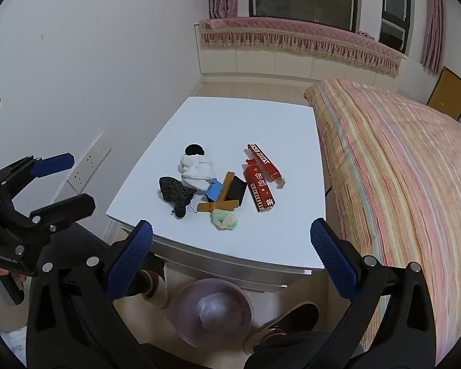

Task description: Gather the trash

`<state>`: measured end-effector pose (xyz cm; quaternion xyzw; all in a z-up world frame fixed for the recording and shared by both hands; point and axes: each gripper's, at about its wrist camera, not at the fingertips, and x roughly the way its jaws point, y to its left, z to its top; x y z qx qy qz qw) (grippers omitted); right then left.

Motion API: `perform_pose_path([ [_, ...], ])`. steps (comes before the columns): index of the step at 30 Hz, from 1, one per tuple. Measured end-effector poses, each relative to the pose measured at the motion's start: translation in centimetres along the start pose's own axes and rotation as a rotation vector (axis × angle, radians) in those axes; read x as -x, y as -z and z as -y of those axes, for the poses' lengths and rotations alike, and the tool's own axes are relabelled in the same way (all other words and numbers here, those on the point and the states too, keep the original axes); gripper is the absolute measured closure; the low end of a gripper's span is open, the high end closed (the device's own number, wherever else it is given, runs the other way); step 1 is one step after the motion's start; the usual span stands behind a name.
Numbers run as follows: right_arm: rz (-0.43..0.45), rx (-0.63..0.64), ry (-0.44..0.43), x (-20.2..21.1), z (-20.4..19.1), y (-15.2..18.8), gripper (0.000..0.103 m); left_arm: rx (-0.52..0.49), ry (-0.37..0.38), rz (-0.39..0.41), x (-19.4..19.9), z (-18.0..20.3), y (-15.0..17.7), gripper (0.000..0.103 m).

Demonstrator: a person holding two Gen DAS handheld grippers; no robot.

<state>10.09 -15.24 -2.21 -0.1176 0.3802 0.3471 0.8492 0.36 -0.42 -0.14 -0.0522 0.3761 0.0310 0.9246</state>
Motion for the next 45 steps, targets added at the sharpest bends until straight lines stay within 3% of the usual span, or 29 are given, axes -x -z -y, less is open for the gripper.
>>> perform_pose_path([
  [8, -0.007, 0.022, 0.020, 0.0, -0.1, 0.0, 0.003, -0.037, 0.017, 0.046, 0.8, 0.6, 0.0, 0.006],
  [17, 0.004, 0.007, 0.013, -0.2, -0.1, 0.7, 0.003, -0.006, 0.012, 0.006, 0.4, -0.4, 0.7, 0.006],
  [45, 0.003, 0.009, 0.018, -0.1, 0.4, 0.3, 0.003, 0.005, 0.007, 0.007, 0.3, -0.5, 0.3, 0.006],
])
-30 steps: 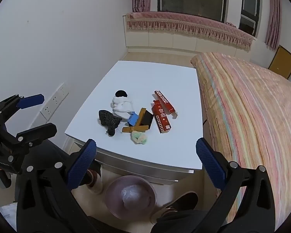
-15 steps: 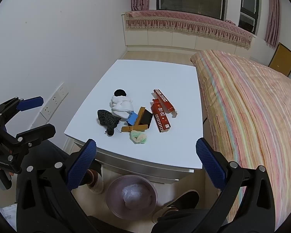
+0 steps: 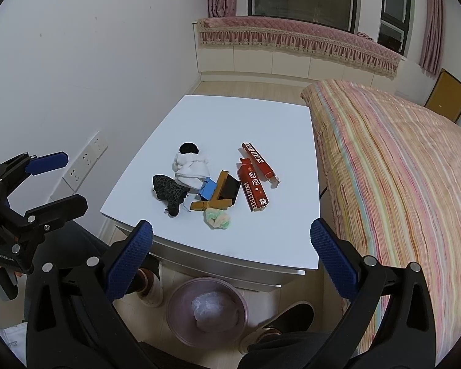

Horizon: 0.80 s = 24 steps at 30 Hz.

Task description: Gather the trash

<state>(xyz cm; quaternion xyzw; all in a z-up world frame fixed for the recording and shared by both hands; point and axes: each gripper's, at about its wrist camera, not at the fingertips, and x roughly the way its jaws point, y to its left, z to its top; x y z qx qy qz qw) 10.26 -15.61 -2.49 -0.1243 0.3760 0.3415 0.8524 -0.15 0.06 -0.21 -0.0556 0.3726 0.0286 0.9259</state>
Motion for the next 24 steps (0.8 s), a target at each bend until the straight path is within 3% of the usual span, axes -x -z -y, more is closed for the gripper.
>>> perform_pose_path([
  [24, -0.008, -0.003, -0.008, -0.04, 0.25, 0.19, 0.003, 0.008, 0.001, 0.001, -0.16, 0.07, 0.17, 0.006],
])
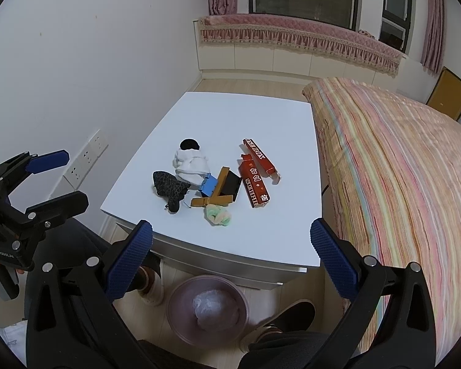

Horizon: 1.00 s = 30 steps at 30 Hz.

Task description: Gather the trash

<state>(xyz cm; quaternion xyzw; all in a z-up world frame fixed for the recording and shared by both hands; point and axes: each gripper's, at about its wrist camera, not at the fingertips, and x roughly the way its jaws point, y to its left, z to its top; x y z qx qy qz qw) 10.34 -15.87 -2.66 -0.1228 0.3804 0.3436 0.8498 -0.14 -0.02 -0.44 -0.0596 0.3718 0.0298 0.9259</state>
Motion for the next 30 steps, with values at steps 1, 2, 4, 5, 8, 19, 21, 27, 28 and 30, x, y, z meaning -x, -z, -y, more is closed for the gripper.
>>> perform_pose_path([
  [1, 0.000, 0.000, -0.002, 0.0, 0.0, 0.0, 0.003, 0.000, 0.001, 0.000, 0.0, 0.0, 0.0, 0.006],
  [2, -0.001, -0.002, -0.004, 0.0, 0.1, 0.0, 0.003, 0.002, 0.000, -0.001, 0.0, 0.0, 0.0, 0.006],
  [4, -0.001, -0.002, -0.001, -0.1, 0.1, 0.0, 0.003, 0.003, 0.001, -0.001, 0.0, 0.0, 0.0, 0.006],
  [5, -0.001, -0.001, -0.001, -0.1, 0.1, 0.0, 0.003, 0.003, 0.002, 0.000, 0.0, 0.0, 0.0, 0.006],
  [8, -0.003, -0.002, -0.005, -0.1, 0.1, 0.0, 0.003, 0.006, 0.008, 0.003, 0.0, 0.1, 0.0, 0.006],
  [19, -0.018, 0.006, -0.005, -1.0, 0.4, 0.0, 0.003, 0.019, 0.011, -0.008, -0.6, -0.1, 0.0, 0.006],
  [21, -0.017, 0.008, -0.005, -1.1, 0.4, 0.0, 0.003, 0.019, 0.010, -0.011, -0.9, -0.1, 0.0, 0.006],
  [27, -0.031, 0.012, -0.019, -1.9, 1.2, -0.3, 0.003, 0.018, 0.003, -0.029, -2.1, -0.1, 0.0, 0.006],
  [28, -0.034, 0.011, -0.022, -2.1, 1.4, -0.4, 0.003, 0.014, 0.000, -0.035, -2.5, -0.1, 0.0, 0.006],
  [30, -0.039, 0.006, -0.023, -2.7, 2.0, -0.9, 0.003, 0.012, -0.004, -0.048, -3.2, -0.1, 0.0, 0.006],
])
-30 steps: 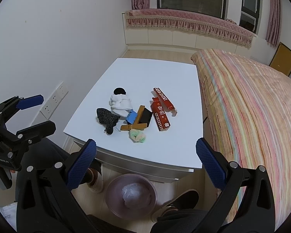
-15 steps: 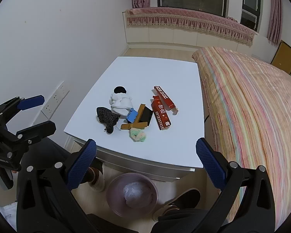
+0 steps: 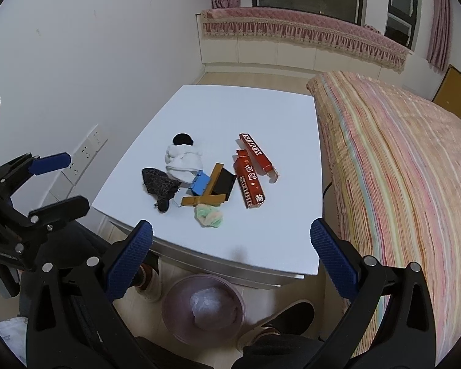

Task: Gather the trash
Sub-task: 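Grasp the black knit glove with the left tool while the right tool grasps the red box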

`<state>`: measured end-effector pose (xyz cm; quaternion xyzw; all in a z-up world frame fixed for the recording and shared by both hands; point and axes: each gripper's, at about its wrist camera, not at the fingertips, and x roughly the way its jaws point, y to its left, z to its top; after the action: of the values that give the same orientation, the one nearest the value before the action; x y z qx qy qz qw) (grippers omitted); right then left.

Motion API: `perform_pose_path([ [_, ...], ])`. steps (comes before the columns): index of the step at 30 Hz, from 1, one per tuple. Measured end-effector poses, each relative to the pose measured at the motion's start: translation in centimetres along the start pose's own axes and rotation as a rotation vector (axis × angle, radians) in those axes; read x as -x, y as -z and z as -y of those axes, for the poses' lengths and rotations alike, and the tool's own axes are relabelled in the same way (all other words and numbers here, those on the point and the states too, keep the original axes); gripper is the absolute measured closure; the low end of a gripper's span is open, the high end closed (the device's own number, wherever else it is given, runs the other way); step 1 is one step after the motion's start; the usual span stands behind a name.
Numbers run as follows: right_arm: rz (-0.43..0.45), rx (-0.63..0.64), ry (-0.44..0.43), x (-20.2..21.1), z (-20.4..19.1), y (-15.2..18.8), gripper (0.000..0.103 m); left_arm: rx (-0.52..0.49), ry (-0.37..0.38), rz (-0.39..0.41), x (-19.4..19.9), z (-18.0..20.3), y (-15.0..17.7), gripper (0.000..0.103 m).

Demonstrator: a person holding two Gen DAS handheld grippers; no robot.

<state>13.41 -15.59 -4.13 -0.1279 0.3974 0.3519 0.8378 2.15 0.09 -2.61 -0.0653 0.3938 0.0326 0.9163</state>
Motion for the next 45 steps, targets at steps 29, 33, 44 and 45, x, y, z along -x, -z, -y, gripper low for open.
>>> perform_pose_path([
  [29, -0.178, 0.084, -0.053, -12.5, 2.8, -2.5, 0.049, 0.047, 0.032, -0.183, -11.3, -2.1, -0.6, 0.037],
  [33, -0.173, 0.082, -0.041, -12.7, 2.6, -2.4, 0.074, 0.045, 0.040, -0.181, -11.2, -2.2, -0.7, 0.048],
  [44, -0.130, 0.059, -0.063, -10.7, 2.4, -2.0, 0.089, 0.038, 0.057, -0.149, -9.5, -2.6, -1.0, 0.059],
  [45, -0.122, 0.055, -0.066, -10.1, 2.2, -1.9, 0.089, 0.035, 0.058, -0.145, -9.1, -2.6, -1.0, 0.059],
])
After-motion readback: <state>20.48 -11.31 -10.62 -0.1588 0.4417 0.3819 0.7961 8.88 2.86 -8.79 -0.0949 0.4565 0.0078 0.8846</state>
